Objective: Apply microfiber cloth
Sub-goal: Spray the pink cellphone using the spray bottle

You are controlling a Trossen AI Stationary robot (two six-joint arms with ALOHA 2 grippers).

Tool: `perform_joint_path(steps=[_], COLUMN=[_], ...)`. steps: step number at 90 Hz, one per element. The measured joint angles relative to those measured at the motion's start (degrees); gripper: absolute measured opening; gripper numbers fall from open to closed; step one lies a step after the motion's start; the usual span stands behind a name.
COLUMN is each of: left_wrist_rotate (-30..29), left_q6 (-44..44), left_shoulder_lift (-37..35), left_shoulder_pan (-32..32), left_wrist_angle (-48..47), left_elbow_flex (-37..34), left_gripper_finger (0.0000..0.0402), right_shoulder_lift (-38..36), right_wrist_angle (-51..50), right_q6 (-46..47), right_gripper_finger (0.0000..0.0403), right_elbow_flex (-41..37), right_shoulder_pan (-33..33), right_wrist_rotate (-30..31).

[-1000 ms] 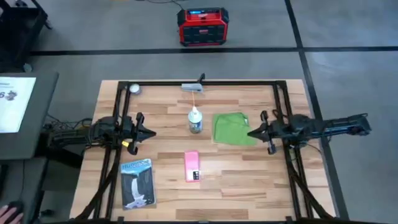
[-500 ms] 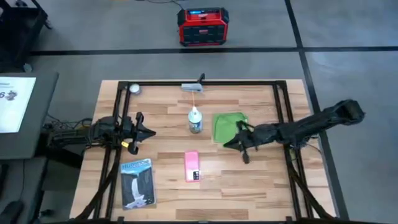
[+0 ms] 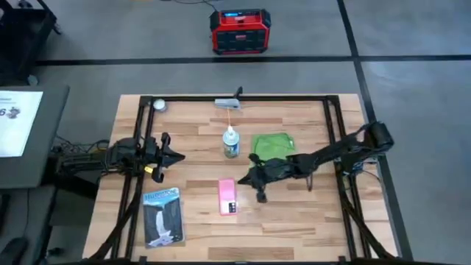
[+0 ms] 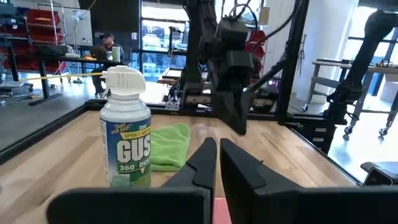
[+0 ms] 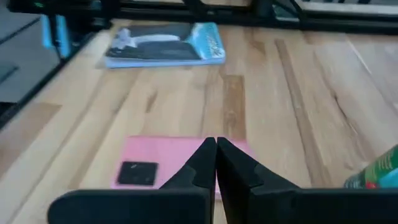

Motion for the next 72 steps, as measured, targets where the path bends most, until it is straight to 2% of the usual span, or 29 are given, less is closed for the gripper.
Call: perform_joint_path(steps=[23, 46, 57, 72], left_wrist_rotate=[-0.1, -0.2, -0.2, -0.2], left_q6=[-1.3, -1.7, -1.9, -2.3], left_shoulder_lift=[0.0, 0.0, 0.0, 0.0], left_shoulder_pan=[0.0, 0.0, 0.0, 0.0], left_wrist_angle=[-0.6, -0.6, -0.7, -0.7], left_elbow_flex=[0.0, 0.0, 0.0, 0.0], left_gripper_finger=[0.0000, 0.0000, 0.0000, 0.0000], right_shoulder_lift=[7.9, 9.7, 9.7, 9.6], right_wrist_angle=[-2.7, -8.6, -9.9, -10.8], right_q6=[1.1, 5.0, 5.0, 6.0], right_gripper_finger=[0.0000, 0.0000, 0.0000, 0.0000], right_elbow_flex=[4.9, 9.0, 12.4, 13.2], right_shoulder_pan=[-2.0, -1.8, -0.2, 0.5], right_wrist_rotate=[1.6, 2.9, -0.1, -4.2])
